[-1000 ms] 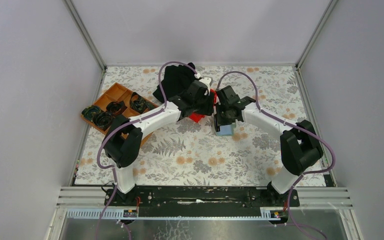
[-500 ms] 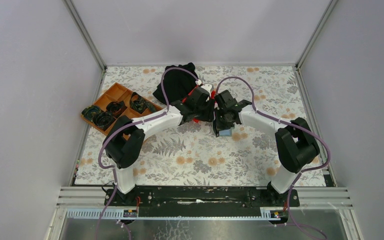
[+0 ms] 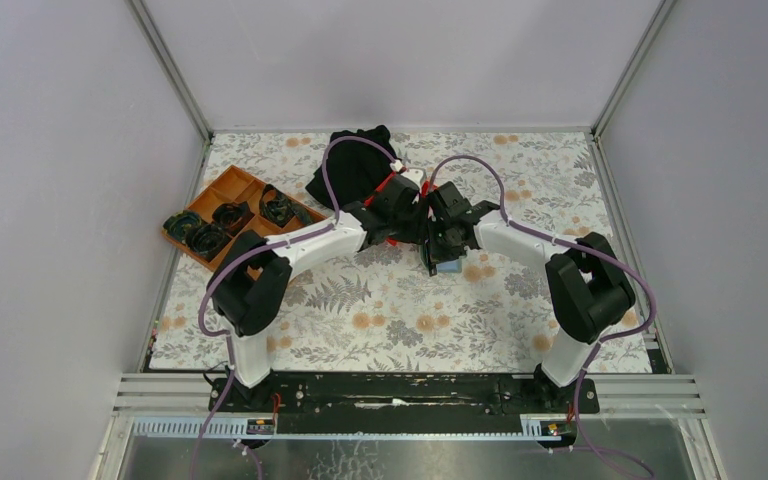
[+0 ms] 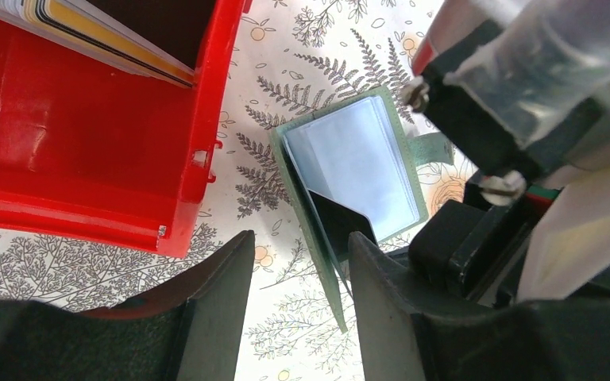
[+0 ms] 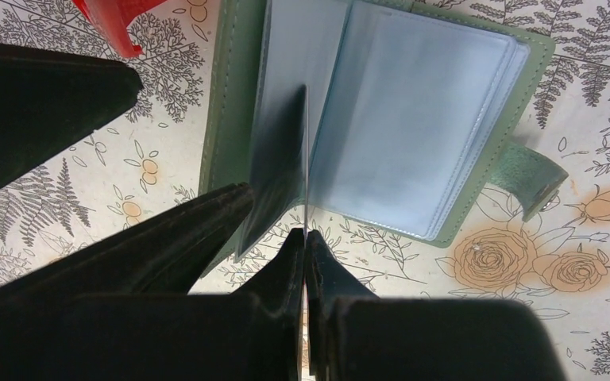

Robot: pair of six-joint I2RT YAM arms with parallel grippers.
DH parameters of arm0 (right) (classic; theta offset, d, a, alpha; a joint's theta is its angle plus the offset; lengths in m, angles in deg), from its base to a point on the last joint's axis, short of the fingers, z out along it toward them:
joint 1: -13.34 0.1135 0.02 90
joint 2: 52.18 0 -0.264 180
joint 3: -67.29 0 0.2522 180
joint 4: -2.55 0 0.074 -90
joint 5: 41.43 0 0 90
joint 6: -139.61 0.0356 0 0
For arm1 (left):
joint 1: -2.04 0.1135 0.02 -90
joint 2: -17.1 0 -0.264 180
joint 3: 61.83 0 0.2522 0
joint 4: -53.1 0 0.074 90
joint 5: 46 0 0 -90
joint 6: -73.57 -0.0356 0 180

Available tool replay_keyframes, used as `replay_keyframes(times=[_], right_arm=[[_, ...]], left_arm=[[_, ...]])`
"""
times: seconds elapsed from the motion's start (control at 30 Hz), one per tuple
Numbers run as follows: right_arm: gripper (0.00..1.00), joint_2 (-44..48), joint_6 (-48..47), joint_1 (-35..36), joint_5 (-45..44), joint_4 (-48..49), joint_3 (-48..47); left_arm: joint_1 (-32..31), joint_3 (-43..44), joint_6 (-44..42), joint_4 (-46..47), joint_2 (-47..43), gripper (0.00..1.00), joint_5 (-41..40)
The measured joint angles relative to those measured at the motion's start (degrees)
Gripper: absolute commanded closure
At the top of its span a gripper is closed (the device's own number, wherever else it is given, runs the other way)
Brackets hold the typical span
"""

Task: Put the credit cards into the card holder
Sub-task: Move the storage box to the center of the board.

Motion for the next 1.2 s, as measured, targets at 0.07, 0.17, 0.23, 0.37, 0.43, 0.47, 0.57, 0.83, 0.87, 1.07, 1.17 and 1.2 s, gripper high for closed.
replay_keyframes(times=[0.07,0.17,0.23,0.37,0.43,0.47,0.57,0.83,0.87,1.07,1.17,1.2], right_arm=[[1.0,0.0,0.0,0.0,0.0,0.0,0.0],[1.0,-0.1,0.1,0.0,-0.3,-0.2,0.0],[1.0,-0.1,0.1,-0.2,-0.3,-0.3,0.0],[1.0,-0.2,0.1,-0.3,-0.5,-0.7,0.0],[1.0,-0.3,0.2,-0.5,-0.6,-1.1,0.0],[1.0,-0.4,0.2,-0.5,-0.7,-1.2,0.0],[1.0,-0.4,0.5,-0.8,-0.7,-1.5,0.0],[1.0,-0.5,1.0,-0.8,-0.6,-1.6,0.0],[1.0,-0.5,1.0,-0.8,-0.6,-1.6,0.0],[1.0,-0.5,1.2,-0.8,-0.6,-1.6,0.0],[1.0,-0.4,1.2,-0.8,-0.6,-1.7,0.0],[1.0,-0.4,1.2,-0.8,-0.7,-1.8,-0.1]], left_arm=[[0.0,0.0,0.0,0.1,0.3,0.46,0.0],[-0.2,0.2,0.2,0.3,1.0,0.46,0.1],[-0.3,0.4,0.2,0.3,1.3,0.46,0.0],[-0.6,0.7,0.3,0.3,1.8,0.47,-0.2],[-0.7,0.8,0.4,0.6,2.2,0.48,-0.2],[-0.8,1.0,0.4,0.7,2.4,0.48,-0.3],[-1.0,1.4,0.5,0.7,2.8,0.48,-0.5],[-1.4,1.4,1.4,0.6,2.8,0.46,-1.8],[-1.4,1.4,1.5,0.6,2.8,0.46,-1.8],[-1.4,1.4,2.4,0.7,2.8,0.46,-1.8],[-1.4,1.3,2.7,0.7,2.8,0.46,-1.8],[-1.5,1.3,2.8,0.7,2.8,0.46,-1.8]])
